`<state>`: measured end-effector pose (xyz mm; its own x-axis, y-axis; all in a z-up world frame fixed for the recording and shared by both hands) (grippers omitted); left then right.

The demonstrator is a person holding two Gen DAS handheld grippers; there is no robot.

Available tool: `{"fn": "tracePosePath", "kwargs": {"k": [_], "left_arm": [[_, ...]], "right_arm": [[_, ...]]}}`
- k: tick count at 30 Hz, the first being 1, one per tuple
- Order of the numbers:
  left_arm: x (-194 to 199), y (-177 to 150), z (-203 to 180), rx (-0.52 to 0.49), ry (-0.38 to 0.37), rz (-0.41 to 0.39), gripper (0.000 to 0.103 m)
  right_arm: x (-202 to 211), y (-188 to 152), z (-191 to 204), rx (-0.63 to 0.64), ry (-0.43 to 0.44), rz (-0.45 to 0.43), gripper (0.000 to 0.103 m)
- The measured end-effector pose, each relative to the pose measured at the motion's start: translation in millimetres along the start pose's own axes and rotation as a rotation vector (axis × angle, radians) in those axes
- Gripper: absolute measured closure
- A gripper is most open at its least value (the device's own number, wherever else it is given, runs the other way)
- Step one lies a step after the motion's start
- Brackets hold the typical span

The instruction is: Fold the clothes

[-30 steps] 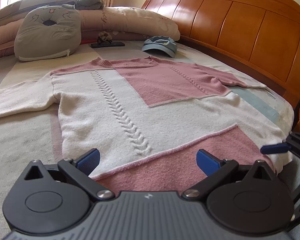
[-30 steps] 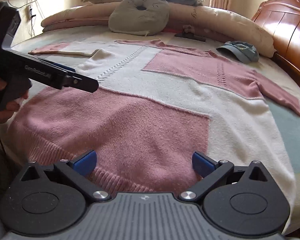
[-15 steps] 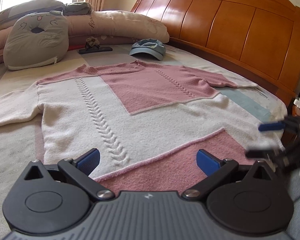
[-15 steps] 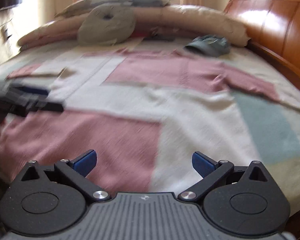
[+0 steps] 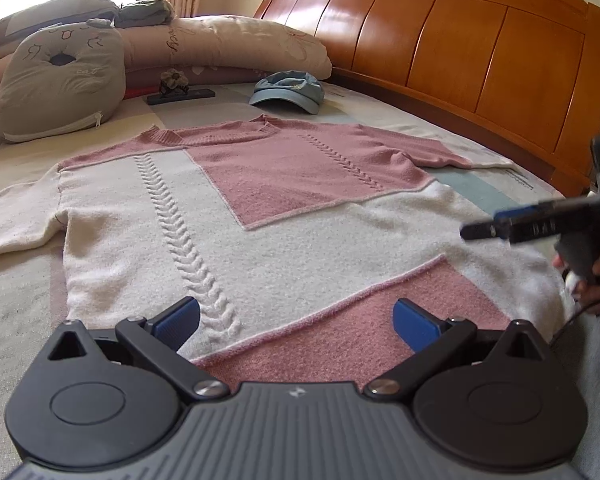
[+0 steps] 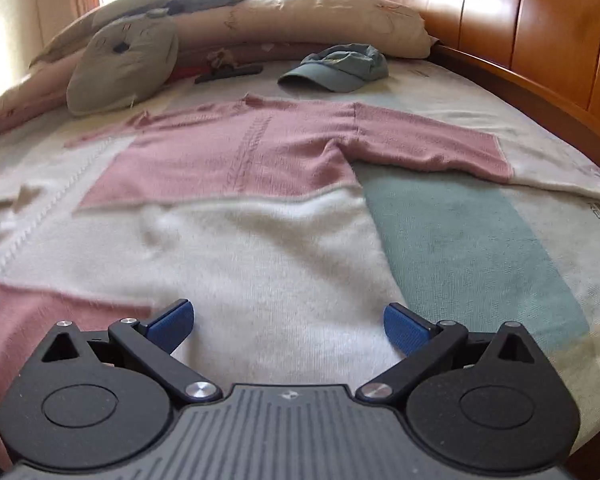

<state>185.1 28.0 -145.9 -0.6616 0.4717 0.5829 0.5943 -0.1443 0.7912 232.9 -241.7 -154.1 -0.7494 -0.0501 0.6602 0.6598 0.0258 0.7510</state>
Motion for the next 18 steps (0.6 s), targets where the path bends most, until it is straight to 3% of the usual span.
{"fn": "tracePosePath", "kwargs": {"k": [3, 9, 12, 18], "left_arm": [[-1.8, 0.5, 1.9, 0.009, -0.004, -0.004, 0.001], [-7.6, -2.1, 9.7, 0.024, -0.001, 0.011, 0.001], [-9.1, -2.6, 9.7, 0.022, 0.01, 0.016, 0.001], [-6.2, -2.7, 8.0, 0.017, 0.012, 0.008, 0.001]], "right_arm": [[-9.3, 29.0, 15.1, 0.04, 0.041, -0.056, 0.0], [-56.2, 38.4, 33.6, 0.083, 0.089, 0.018, 0.0], [-68.4, 37.0, 15.3, 0.086, 0.022, 0.023, 0.0], [-24.1, 29.4, 9.1, 0.006, 0.059, 0.051, 0.0]]}}
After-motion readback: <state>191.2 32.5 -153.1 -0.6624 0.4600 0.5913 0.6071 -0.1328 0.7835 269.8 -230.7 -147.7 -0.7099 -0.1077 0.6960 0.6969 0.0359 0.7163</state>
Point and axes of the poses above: each gripper's, at about its wrist camera, not at the fingertips, and x roughly against the way its jaws point, z to its left, y to its top, the point moved 6 cm from there along -x, roughly the way its jaws point, and after that the axes turned 6 degrees about -y, right-handed, at the moved point
